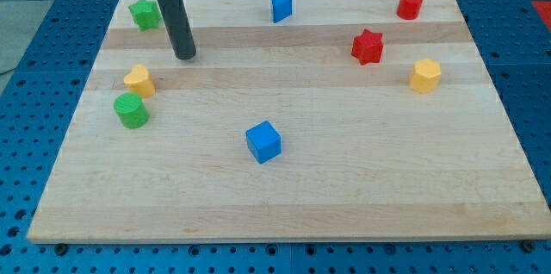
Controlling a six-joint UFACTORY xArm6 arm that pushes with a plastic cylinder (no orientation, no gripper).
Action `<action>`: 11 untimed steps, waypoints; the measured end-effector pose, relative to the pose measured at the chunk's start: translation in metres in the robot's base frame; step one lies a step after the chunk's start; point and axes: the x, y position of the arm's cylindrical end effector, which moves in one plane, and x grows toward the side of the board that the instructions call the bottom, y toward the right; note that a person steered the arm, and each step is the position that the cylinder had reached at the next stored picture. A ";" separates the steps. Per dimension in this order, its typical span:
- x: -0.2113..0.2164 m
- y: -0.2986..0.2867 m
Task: Push the yellow hexagon closer to the red star
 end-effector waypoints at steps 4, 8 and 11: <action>0.122 0.209; 0.083 0.435; 0.082 0.356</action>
